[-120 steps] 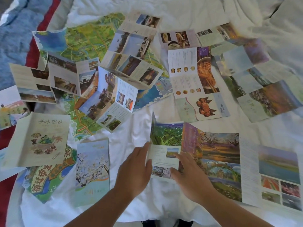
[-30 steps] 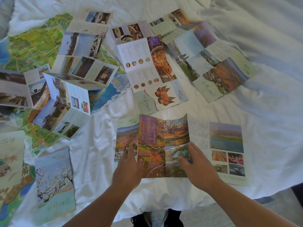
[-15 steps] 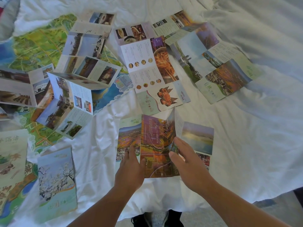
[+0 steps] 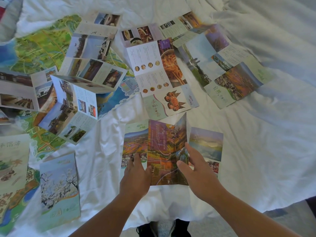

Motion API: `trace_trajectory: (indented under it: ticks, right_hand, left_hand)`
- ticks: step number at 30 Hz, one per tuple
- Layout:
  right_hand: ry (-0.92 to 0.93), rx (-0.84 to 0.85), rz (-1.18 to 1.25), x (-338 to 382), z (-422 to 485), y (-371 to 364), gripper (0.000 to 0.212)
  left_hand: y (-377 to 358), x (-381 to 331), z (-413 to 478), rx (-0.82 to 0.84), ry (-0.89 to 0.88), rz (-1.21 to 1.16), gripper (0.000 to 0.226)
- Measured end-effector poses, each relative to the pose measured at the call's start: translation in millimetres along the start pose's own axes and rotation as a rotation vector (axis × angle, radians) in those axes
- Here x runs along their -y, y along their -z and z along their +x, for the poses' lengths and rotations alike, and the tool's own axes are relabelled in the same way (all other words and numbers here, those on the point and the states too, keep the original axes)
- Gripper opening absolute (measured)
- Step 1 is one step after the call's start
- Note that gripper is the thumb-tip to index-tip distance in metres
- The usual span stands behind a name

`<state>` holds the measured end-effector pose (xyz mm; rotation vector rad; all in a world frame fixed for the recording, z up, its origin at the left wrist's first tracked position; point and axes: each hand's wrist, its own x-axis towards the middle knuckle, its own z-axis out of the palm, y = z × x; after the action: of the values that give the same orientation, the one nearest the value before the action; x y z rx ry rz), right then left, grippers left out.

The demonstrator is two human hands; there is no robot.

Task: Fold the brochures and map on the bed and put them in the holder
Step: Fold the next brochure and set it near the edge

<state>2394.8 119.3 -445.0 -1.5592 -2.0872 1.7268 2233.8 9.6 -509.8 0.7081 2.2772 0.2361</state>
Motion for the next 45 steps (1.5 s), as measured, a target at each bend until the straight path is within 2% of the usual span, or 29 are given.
trace_trajectory:
  ticks: [5,12,14,18,20,26,41,45]
  right_hand:
    - [-0.013,0.042,0.038,-1.8,2.9,-0.1,0.079]
    - [-0.116,0.094,0.023,-6.4,13.4,-3.9,0.07]
    - [-0.123,0.077,0.0,-6.1,15.6,-5.2,0.067]
    - [-0.107,0.042,-0.067,-4.3,18.3,-5.5,0.053]
    - [-0.122,0.05,-0.044,-3.3,17.9,-5.9,0.045]
    - [-0.162,0.055,0.01,-6.0,18.9,-5.1,0.041]
    - [-0.157,0.069,0.093,-13.5,20.5,-6.9,0.044]
    - [-0.173,0.061,0.112,-15.9,21.8,-7.9,0.047]
  left_hand:
    - [0.4,1.0,-0.1,0.011,-0.012,0.004,0.067]
    - [2.1,-2.2,-2.0,0.024,-0.032,0.009,0.059]
    - [2.6,-3.6,-2.6,0.007,-0.039,0.035,0.049]
    - [3.0,-6.1,-3.9,-0.063,-0.04,0.071,0.014]
    - [3.9,-6.4,-4.4,-0.081,-0.039,0.084,0.018]
    - [4.4,-4.8,-0.7,-0.089,-0.04,0.172,0.031]
    - [5.0,-8.4,-1.4,-0.155,-0.08,0.173,0.012]
    - [1.8,-4.7,0.0,-0.141,-0.059,0.193,0.03]
